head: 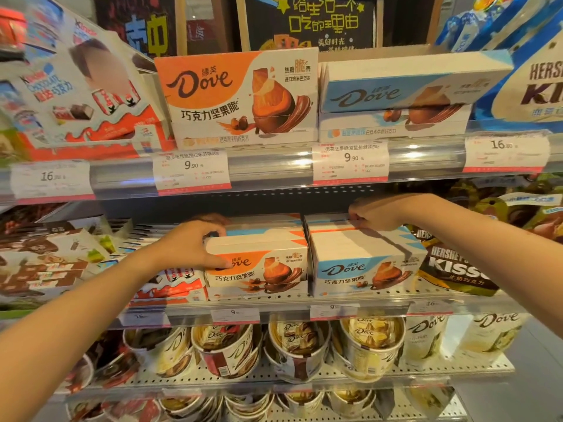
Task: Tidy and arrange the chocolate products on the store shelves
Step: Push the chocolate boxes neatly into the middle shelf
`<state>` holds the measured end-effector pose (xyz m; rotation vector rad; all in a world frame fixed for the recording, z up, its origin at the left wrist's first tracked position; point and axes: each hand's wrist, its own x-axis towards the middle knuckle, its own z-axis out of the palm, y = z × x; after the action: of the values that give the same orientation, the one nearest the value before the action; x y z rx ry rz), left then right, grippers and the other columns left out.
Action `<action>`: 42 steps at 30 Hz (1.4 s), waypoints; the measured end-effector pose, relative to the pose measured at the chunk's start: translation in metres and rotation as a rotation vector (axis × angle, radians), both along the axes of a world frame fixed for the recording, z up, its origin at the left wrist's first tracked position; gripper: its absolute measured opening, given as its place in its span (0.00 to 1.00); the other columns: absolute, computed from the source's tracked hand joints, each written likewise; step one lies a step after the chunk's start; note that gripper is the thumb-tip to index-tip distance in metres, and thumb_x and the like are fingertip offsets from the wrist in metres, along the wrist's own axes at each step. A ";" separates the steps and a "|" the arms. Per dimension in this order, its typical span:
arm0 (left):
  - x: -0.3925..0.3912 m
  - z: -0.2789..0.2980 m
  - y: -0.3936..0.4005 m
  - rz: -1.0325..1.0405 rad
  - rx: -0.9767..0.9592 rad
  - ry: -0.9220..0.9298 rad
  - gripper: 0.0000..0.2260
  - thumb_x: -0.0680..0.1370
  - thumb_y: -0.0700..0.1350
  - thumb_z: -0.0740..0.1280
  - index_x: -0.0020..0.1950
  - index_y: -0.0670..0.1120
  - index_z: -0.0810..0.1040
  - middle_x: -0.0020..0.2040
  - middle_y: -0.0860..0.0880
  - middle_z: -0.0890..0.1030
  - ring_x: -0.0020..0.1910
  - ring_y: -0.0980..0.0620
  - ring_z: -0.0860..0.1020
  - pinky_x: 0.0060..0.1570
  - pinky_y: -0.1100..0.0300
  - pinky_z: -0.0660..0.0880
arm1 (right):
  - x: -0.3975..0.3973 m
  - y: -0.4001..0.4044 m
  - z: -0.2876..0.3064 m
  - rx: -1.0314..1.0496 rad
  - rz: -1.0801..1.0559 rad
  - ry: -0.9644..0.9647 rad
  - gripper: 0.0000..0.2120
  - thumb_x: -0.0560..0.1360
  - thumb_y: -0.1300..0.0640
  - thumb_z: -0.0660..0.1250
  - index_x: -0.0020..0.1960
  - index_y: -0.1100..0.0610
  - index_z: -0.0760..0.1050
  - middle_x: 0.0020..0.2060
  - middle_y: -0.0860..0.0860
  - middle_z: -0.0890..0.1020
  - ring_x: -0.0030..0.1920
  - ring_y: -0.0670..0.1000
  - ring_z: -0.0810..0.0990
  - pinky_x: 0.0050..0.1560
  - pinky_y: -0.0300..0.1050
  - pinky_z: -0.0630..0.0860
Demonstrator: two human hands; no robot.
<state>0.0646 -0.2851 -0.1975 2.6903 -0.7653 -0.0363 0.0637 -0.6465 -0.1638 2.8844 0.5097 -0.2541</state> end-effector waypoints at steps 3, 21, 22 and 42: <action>0.000 0.001 0.001 0.011 -0.027 0.025 0.28 0.56 0.70 0.66 0.49 0.55 0.76 0.59 0.59 0.71 0.55 0.57 0.74 0.51 0.63 0.76 | -0.011 0.002 0.002 0.038 -0.030 0.077 0.09 0.81 0.55 0.54 0.43 0.51 0.67 0.39 0.48 0.72 0.37 0.46 0.70 0.43 0.37 0.68; 0.001 -0.003 -0.002 0.055 -0.096 0.012 0.15 0.68 0.53 0.74 0.50 0.54 0.73 0.48 0.58 0.78 0.46 0.58 0.79 0.42 0.65 0.78 | -0.067 0.016 -0.015 0.583 0.224 -1.018 0.11 0.76 0.58 0.58 0.51 0.62 0.77 0.37 0.59 0.82 0.36 0.61 0.81 0.40 0.53 0.76; 0.000 -0.003 -0.001 0.065 -0.091 0.018 0.16 0.68 0.53 0.74 0.51 0.54 0.73 0.48 0.58 0.77 0.46 0.58 0.79 0.41 0.67 0.77 | -0.070 0.024 -0.015 0.612 0.283 -0.994 0.13 0.79 0.54 0.55 0.55 0.60 0.74 0.39 0.58 0.83 0.39 0.60 0.80 0.42 0.52 0.76; 0.003 0.014 0.008 0.197 -0.261 0.289 0.10 0.71 0.42 0.73 0.49 0.55 0.79 0.53 0.56 0.79 0.52 0.57 0.77 0.51 0.62 0.72 | -0.044 0.108 -0.054 0.611 0.541 -0.532 0.20 0.78 0.49 0.55 0.63 0.60 0.72 0.53 0.56 0.80 0.53 0.53 0.78 0.51 0.47 0.76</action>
<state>0.0676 -0.2767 -0.1835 2.4262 -0.3868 -0.2526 0.0201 -0.5387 -0.2182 2.9854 1.3942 0.8598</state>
